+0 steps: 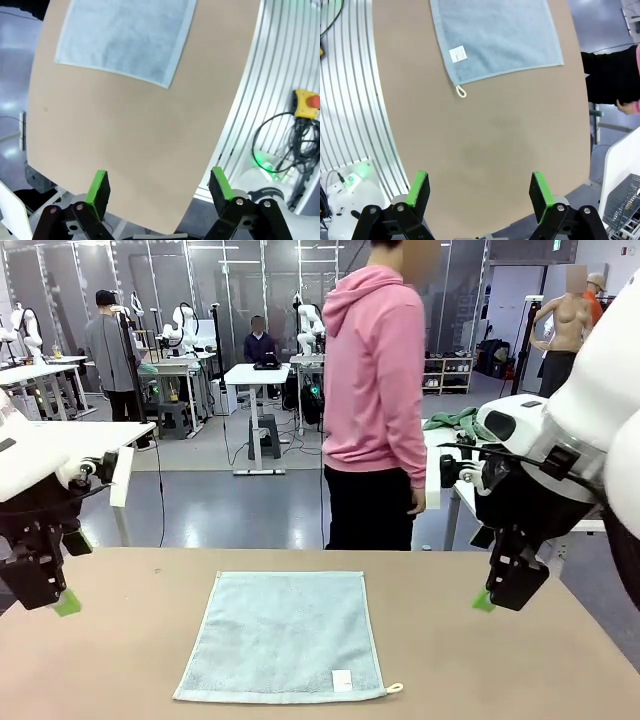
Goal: Fold the towels and place them in the basket.
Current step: When a person lays out a Towel with hook on the table, fold it in half twice.
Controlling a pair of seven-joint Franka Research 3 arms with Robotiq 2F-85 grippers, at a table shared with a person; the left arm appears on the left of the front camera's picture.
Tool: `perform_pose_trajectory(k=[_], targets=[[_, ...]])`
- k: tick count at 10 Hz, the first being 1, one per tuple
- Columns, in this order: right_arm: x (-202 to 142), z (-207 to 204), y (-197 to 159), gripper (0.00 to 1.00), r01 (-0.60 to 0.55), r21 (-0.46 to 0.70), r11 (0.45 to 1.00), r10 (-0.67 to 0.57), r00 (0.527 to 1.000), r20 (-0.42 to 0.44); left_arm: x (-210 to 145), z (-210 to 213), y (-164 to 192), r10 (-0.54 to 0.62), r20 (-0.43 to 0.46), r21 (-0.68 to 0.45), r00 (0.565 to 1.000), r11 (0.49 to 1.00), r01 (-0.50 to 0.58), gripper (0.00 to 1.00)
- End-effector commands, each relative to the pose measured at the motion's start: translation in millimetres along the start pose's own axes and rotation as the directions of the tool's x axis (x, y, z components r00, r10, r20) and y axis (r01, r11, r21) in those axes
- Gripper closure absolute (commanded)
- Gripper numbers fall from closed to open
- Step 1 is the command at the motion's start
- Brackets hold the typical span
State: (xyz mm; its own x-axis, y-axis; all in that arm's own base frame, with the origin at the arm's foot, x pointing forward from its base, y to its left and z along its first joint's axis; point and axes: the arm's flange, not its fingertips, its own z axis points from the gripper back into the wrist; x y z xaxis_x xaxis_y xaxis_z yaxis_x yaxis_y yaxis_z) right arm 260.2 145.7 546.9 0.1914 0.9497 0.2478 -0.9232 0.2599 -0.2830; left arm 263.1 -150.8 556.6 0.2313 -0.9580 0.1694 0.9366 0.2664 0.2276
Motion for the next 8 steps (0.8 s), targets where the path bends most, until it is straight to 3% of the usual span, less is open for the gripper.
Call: perform_pose_trajectory(k=[1, 2, 6, 7, 8], targets=[[-3, 6, 3, 0.0, 0.001, -0.006, 1.0, -0.001, 1.0, 0.006, -3, 14, 3, -0.029, -0.035, 0.061, 0.999, 0.998, 0.032, 0.0], [-3, 6, 3, 0.0, 0.001, -0.006, 1.0, -0.001, 1.0, 0.006, 0, 0, 0, 0.0, 0.0, 0.0, 1.0, 1.0, 0.0, 0.0], [-1, 5, 1, 0.0, 0.001, -0.009, 1.0, -0.001, 1.0, 0.008, 0, 2, 1, -0.005, -0.008, 0.013, 1.0, 1.0, 0.005, 0.0], [10, -21, 3, 0.0, -0.074, 0.021, 0.997, 0.074, 0.997, 0.004, 7, -20, 6, -0.025, 0.0, -0.034, 1.0, 0.999, 0.025, 0.0], [17, -46, 3, 0.0, -0.07, 0.003, 0.998, 0.07, 0.997, -0.034, 12, -46, 9, -0.043, 0.023, -0.102, 0.999, 0.994, 0.045, 0.0]])
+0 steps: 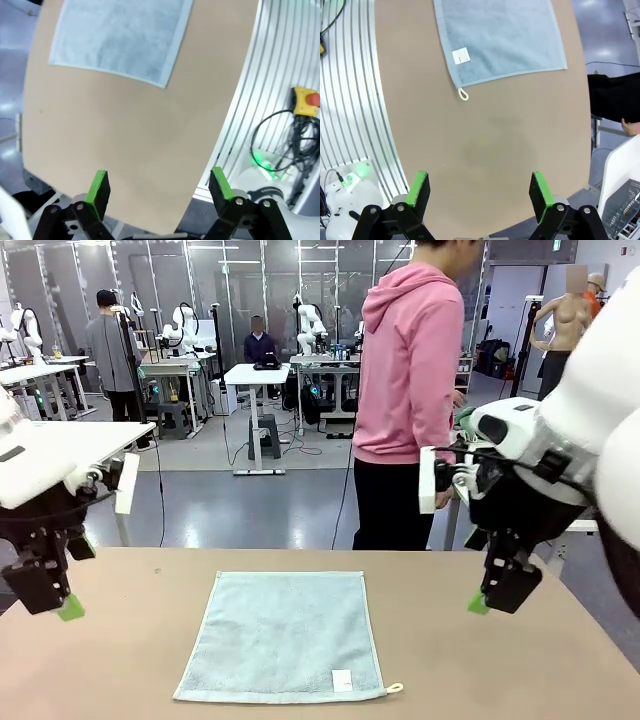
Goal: Fold the towels and place them in the basket.
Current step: When a person lays out a Towel with hook on the table, fold it in half twice.
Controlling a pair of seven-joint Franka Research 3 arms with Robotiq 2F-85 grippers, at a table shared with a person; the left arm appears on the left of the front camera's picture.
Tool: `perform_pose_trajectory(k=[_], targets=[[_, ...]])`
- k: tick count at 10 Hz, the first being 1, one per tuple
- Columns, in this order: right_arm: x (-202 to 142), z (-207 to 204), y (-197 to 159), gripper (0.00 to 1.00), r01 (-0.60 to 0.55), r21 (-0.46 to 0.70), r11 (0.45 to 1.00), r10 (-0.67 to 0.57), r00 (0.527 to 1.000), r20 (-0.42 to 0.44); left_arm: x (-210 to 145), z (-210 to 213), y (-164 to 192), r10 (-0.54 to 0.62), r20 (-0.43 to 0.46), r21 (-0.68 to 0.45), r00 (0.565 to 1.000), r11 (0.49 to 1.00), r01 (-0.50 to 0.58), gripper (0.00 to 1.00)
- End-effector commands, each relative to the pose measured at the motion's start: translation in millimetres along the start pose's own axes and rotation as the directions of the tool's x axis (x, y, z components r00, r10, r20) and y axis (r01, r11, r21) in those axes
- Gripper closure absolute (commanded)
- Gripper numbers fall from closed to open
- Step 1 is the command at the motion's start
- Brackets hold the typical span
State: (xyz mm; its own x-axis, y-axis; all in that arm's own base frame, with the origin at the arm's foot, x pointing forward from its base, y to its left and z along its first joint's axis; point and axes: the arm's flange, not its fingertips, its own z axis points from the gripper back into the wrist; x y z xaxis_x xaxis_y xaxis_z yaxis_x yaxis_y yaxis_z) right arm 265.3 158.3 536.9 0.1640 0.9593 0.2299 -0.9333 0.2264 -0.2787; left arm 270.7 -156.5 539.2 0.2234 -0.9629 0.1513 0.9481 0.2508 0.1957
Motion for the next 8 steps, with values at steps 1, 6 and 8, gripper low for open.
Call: perform_pose_trajectory(k=[1, 6, 8], targets=[[12, -50, 5, 0.0, -0.076, 0.017, 0.997, 0.077, 0.997, -0.016, 14, -49, 8, -0.07, 0.043, -0.094, 0.997, 0.993, 0.074, 0.0], [47, -146, 22, 0.0, -0.182, 0.163, 0.97, 0.193, 0.98, -0.053, 33, -138, 3, -0.211, 0.052, -0.143, 0.976, 0.966, 0.216, 0.0], [48, -167, 23, 0.0, -0.211, 0.198, 0.957, 0.222, 0.974, -0.034, 35, -169, 12, -0.249, 0.055, -0.166, 0.967, 0.953, 0.255, 0.0]])
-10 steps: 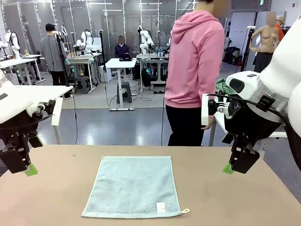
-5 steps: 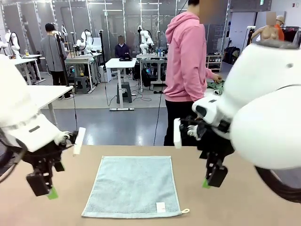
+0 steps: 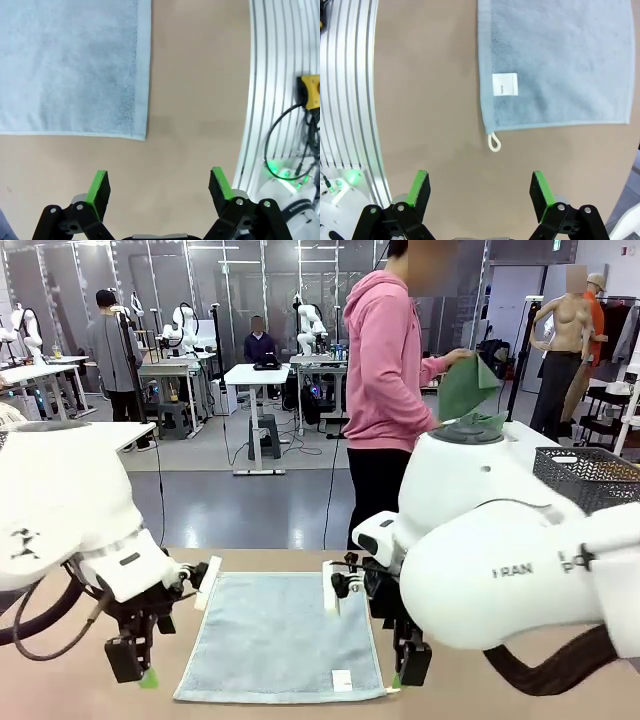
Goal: Fold the towels and place them in the basket.
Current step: When a person lays out a Towel with hook on the table, fold it in half twice.
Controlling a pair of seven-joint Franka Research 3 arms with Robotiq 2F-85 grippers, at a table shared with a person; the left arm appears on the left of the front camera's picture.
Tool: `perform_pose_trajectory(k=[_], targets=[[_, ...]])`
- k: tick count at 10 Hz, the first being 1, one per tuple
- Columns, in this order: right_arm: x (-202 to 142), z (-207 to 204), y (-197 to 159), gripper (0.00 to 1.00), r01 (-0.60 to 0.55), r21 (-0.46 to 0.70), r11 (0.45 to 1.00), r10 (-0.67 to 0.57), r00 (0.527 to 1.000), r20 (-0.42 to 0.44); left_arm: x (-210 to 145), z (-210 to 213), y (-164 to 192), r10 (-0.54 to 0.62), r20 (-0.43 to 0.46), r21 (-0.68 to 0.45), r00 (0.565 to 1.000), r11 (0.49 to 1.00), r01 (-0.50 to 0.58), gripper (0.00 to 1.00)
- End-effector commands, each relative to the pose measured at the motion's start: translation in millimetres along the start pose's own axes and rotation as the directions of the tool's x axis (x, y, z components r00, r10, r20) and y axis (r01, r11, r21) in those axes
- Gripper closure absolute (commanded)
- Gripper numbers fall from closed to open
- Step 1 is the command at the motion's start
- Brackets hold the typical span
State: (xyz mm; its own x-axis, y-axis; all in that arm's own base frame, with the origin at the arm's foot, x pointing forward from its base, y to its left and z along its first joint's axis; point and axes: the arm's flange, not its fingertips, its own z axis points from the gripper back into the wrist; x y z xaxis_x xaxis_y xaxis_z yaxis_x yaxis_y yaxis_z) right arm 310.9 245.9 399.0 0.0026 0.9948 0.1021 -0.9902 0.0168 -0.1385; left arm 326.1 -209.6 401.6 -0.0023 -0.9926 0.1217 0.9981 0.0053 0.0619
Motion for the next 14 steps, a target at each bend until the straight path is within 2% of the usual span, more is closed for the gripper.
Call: perform_pose_trajectory(k=[1, 4, 9, 11, 14], targets=[[-9, -22, 6, 0.0, -0.047, 0.025, 0.999, 0.046, 0.998, 0.041, -7, -29, 5, -0.025, 0.036, -0.009, 0.999, 1.0, 0.025, 0.0], [-9, -49, -4, 0.0, -0.09, 0.038, 0.995, 0.088, 0.995, 0.046, 2, -57, 14, 0.01, 0.036, -0.03, 0.999, 1.0, -0.009, 0.0], [-5, -86, -34, 0.0, -0.069, 0.05, 0.996, 0.067, 0.997, 0.038, 2, -84, 26, 0.033, 0.02, -0.049, 0.999, 0.998, -0.032, 0.0], [-4, -93, -41, 0.0, -0.05, 0.067, 0.996, 0.048, 0.998, 0.035, 5, -91, 33, 0.05, -0.007, -0.041, 0.999, 0.998, -0.05, 0.0], [-4, -107, -47, 0.0, -0.045, 0.083, 0.996, 0.044, 0.999, 0.014, 8, -102, 36, 0.056, 0.002, -0.062, 0.998, 0.997, -0.056, 0.0]])
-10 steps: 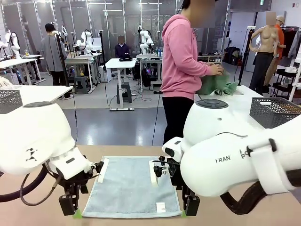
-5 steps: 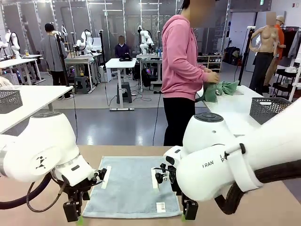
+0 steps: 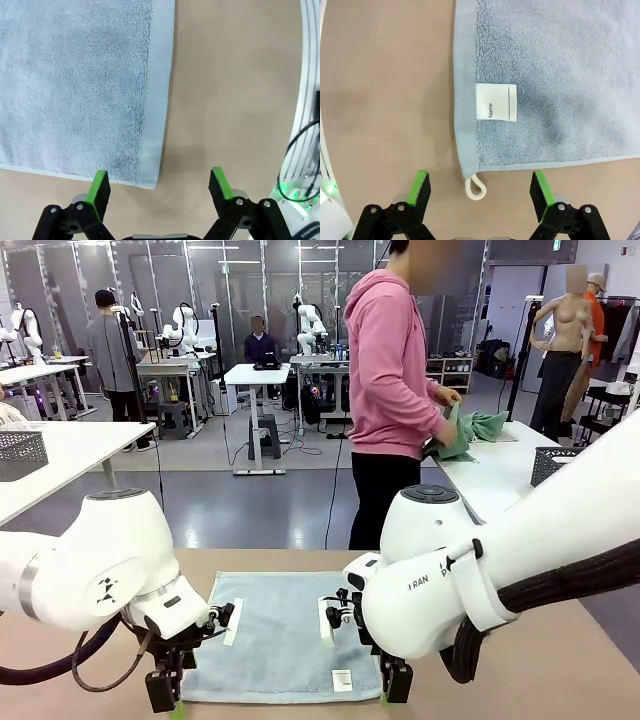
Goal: Fold the towels and place them in the basket.
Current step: When a person lays out a Towel with hook on the table, fold it in half twice.
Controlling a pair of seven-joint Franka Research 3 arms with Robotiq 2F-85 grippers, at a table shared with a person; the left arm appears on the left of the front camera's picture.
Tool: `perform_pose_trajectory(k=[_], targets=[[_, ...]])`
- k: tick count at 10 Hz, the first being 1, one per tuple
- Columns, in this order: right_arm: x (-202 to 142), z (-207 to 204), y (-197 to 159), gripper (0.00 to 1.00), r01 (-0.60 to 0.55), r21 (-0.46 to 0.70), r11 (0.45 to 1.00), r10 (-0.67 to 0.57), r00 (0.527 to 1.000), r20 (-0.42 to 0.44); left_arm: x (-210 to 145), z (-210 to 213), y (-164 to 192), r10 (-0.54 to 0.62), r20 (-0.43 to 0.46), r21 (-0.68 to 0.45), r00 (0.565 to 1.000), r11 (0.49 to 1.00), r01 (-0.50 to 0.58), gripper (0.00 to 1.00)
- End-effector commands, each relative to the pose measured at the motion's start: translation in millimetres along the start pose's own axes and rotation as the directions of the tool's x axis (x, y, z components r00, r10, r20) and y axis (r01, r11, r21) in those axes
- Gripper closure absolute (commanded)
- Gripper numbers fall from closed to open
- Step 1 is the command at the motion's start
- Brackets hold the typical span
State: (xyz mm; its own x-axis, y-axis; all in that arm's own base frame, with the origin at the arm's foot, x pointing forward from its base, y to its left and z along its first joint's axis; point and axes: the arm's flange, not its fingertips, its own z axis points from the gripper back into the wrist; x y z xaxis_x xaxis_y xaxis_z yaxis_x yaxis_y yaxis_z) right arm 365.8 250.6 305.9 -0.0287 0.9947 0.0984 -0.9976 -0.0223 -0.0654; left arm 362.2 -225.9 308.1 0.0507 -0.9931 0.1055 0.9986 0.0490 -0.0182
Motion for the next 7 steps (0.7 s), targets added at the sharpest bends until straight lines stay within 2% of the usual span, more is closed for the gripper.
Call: perform_pose_trajectory(k=[1, 4, 6, 7], targets=[[1, -10, -8, 0.0, -0.02, 0.004, 1.0, 0.02, 1.0, 0.01, 3, -9, 7, 0.016, 0.005, 0.01, 1.0, 1.0, -0.016, 0.0], [1, -18, -12, 0.0, -0.01, 0.015, 1.0, 0.01, 1.0, -0.001, -3, -17, 9, 0.021, -0.003, -0.007, 1.0, 1.0, -0.021, 0.0], [2, -23, -13, 0.0, -0.01, 0.024, 1.0, 0.01, 1.0, -0.003, -4, -19, 10, 0.027, -0.01, -0.002, 1.0, 1.0, -0.027, 0.05], [2, -25, -14, 0.0, -0.006, 0.031, 1.0, 0.006, 1.0, -0.002, -5, -19, 12, 0.029, -0.009, -0.005, 1.0, 1.0, -0.029, 0.12]])
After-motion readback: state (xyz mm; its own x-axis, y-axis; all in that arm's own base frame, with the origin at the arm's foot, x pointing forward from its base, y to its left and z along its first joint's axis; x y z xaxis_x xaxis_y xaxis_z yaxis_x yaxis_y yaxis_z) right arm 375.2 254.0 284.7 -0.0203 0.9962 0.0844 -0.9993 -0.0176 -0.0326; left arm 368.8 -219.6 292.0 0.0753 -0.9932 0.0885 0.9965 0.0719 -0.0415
